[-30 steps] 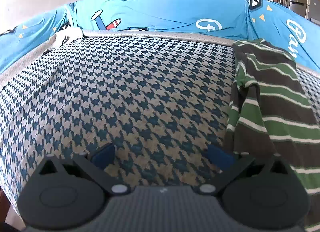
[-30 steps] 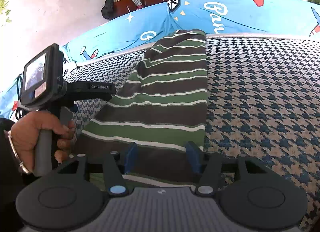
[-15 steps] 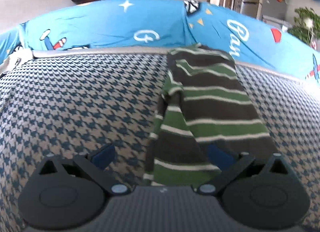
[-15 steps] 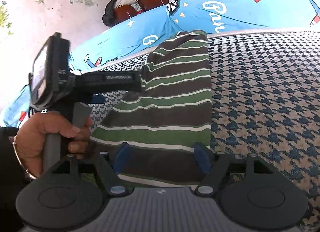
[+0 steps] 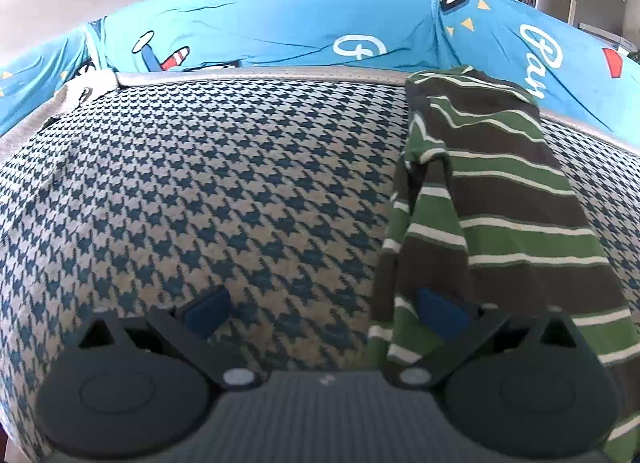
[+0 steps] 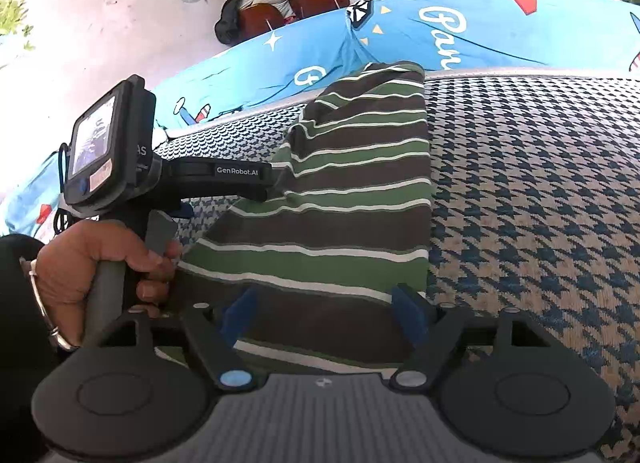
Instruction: Fold clothes
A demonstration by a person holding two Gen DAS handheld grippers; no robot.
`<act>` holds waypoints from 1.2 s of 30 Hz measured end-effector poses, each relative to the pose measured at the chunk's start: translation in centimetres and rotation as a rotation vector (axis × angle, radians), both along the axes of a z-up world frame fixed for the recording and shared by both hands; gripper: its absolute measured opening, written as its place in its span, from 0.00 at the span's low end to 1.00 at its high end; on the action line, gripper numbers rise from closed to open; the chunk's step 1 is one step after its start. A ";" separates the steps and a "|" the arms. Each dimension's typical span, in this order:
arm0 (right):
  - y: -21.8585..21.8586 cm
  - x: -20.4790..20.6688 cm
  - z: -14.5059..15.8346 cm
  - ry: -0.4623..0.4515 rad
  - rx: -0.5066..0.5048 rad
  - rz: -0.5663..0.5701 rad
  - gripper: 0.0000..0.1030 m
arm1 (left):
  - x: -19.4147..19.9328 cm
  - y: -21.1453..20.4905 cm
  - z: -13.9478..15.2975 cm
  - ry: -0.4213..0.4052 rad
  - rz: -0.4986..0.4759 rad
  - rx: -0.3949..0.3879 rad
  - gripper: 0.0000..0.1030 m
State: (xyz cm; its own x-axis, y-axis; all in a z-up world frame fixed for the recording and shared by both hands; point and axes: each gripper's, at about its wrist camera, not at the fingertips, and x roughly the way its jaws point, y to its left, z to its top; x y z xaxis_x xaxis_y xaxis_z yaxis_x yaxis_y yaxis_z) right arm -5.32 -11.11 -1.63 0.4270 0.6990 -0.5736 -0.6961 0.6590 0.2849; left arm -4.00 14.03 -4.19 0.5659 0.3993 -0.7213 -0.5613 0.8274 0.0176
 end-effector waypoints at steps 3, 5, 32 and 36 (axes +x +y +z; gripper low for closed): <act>-0.1 0.0 0.0 0.004 0.004 0.002 0.75 | -0.2 0.3 0.0 0.002 0.015 0.003 1.00; -0.1 0.1 0.0 0.007 0.008 0.002 0.76 | -0.3 0.4 0.1 0.004 0.019 0.004 1.00; -0.8 0.3 1.4 -0.068 -0.049 -0.077 0.76 | -1.2 -2.0 1.5 0.037 -0.026 -0.011 1.00; -1.0 0.7 1.3 -0.083 -0.090 -0.133 0.76 | -1.4 -2.8 0.9 0.056 -0.054 -0.009 1.00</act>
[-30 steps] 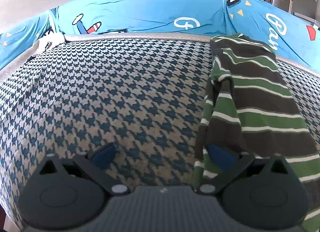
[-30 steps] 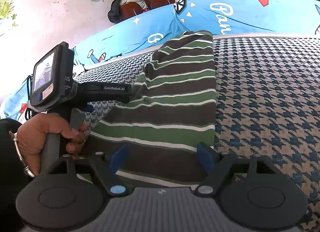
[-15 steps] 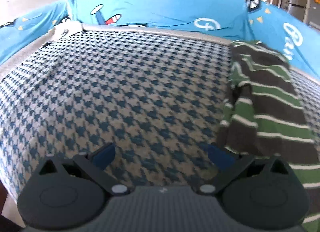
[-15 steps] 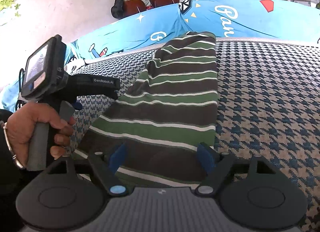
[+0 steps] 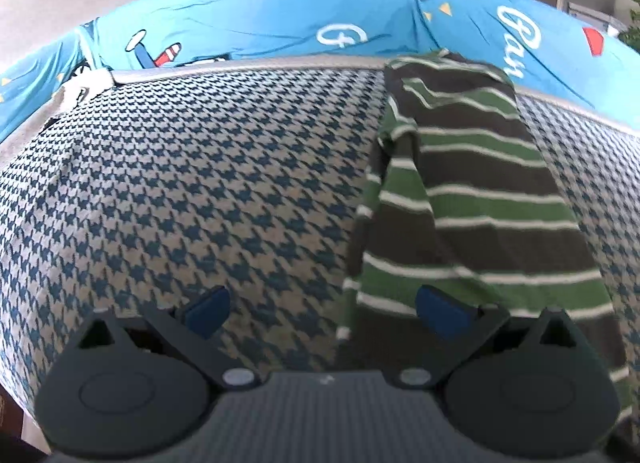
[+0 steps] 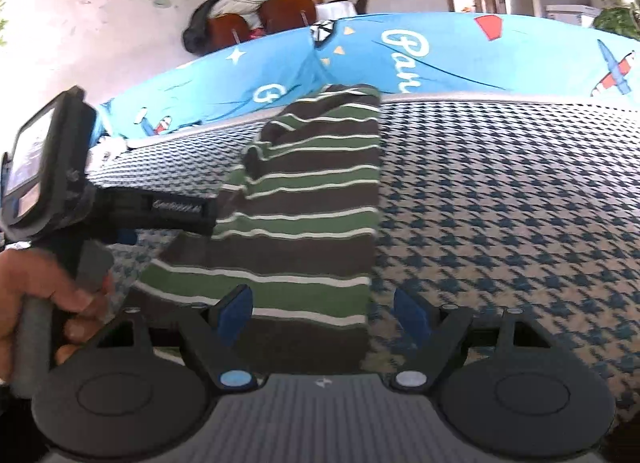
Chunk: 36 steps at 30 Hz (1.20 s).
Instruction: Fold clothes
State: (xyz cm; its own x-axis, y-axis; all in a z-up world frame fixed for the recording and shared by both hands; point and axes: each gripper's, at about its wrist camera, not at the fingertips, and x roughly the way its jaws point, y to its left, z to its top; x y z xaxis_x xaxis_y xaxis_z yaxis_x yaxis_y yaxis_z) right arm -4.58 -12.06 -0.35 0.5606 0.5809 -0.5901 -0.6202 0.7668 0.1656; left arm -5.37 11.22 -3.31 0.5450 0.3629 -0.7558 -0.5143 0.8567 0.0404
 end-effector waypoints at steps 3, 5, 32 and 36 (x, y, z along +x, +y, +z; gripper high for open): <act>0.0 0.2 -0.4 0.005 -0.038 -0.029 0.76 | -0.1 -0.1 -0.3 -0.001 -0.004 0.004 1.00; 0.0 0.2 -0.5 -0.002 -0.051 -0.026 0.76 | -0.3 -0.1 -0.3 -0.004 -0.005 0.004 1.00; 0.8 0.0 -1.0 -0.041 -0.133 0.034 0.83 | -2.5 -0.2 0.3 0.010 -0.011 -0.004 1.00; 0.8 -0.1 -1.0 -0.044 -0.135 0.033 0.83 | -2.6 -0.1 0.4 0.007 -0.006 -0.011 1.00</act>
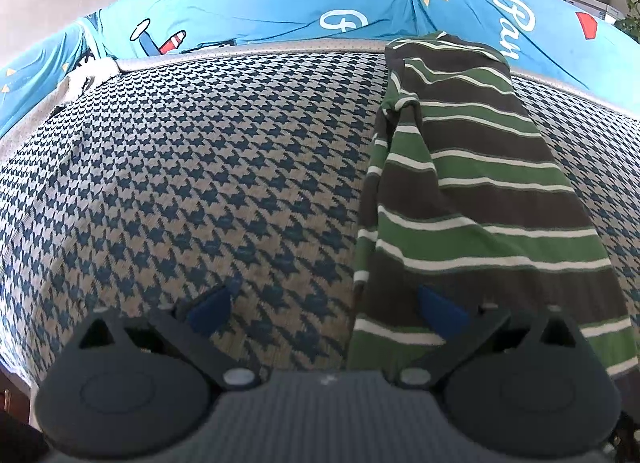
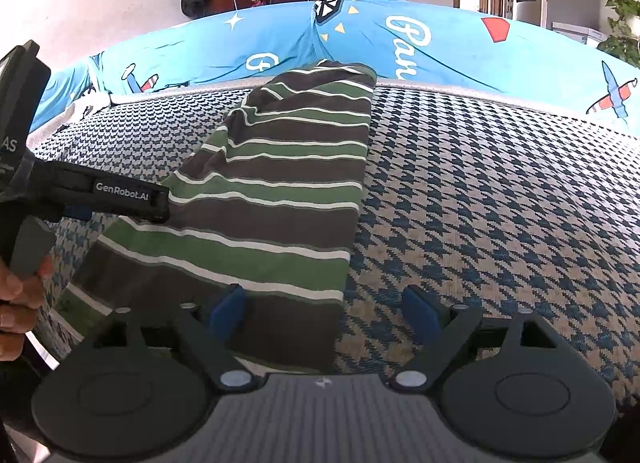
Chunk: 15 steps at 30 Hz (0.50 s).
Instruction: Fold clothes
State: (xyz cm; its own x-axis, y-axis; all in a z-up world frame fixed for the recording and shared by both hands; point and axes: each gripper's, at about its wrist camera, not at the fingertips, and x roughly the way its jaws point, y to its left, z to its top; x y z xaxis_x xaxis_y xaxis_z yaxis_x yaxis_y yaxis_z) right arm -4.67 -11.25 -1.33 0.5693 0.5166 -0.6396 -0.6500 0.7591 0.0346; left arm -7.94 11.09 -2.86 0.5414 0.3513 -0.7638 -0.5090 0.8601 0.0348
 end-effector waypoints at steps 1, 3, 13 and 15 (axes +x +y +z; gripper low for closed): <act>0.0 0.0 0.1 0.002 -0.003 0.001 0.83 | 0.0 0.0 0.1 -0.002 0.003 -0.004 1.00; 0.0 0.3 0.4 0.013 -0.004 -0.003 0.83 | -0.1 0.1 0.3 -0.006 0.008 -0.008 1.00; 0.3 2.8 2.0 0.070 0.029 0.056 0.83 | 0.3 -0.1 1.0 -0.022 0.009 -0.009 1.00; 0.5 3.5 2.3 0.072 0.030 0.078 0.83 | 0.5 -0.3 1.1 -0.019 0.004 -0.010 1.00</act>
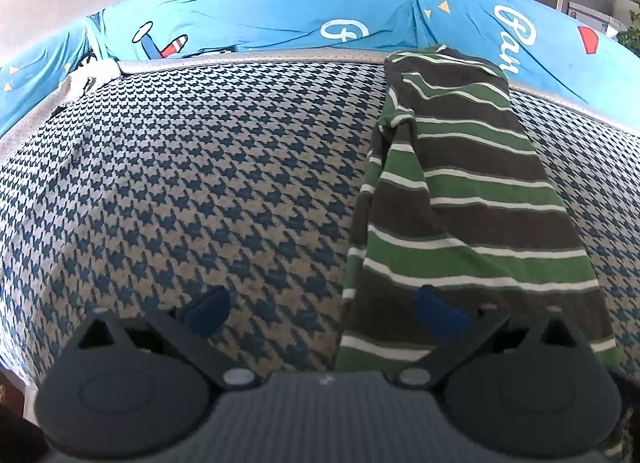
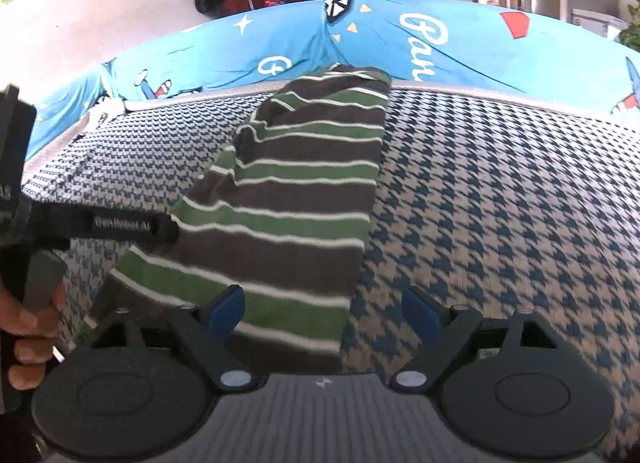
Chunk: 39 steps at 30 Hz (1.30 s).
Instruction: Fold clothes
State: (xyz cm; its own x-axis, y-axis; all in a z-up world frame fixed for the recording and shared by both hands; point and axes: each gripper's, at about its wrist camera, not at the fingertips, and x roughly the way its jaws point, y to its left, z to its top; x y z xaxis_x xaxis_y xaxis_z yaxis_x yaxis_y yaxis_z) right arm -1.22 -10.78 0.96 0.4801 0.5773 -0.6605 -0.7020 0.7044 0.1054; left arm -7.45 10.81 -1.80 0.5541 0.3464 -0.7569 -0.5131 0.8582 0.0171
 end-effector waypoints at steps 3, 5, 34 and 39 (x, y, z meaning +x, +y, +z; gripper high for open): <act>0.3 1.0 0.2 -0.012 -0.020 0.029 0.83 | 0.2 -0.1 0.0 0.001 -0.003 -0.007 1.00; 0.5 1.6 0.2 -0.016 -0.031 0.040 0.83 | 0.3 -0.1 -0.1 0.004 -0.003 -0.011 1.00; 3.5 6.3 -0.7 -0.008 -0.144 -0.051 0.55 | 1.4 -1.6 0.2 -0.051 -0.026 0.029 0.99; 3.7 6.5 -0.6 -0.011 -0.148 -0.061 0.47 | 1.6 -1.9 0.2 -0.059 -0.046 0.033 0.87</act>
State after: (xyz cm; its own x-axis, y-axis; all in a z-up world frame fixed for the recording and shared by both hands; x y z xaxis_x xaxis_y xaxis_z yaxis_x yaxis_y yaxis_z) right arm 5.29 -7.09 0.38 0.5186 0.4440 -0.7307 -0.6582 0.7528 -0.0098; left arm -5.89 8.92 -1.65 0.6130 0.3444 -0.7111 -0.4745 0.8801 0.0172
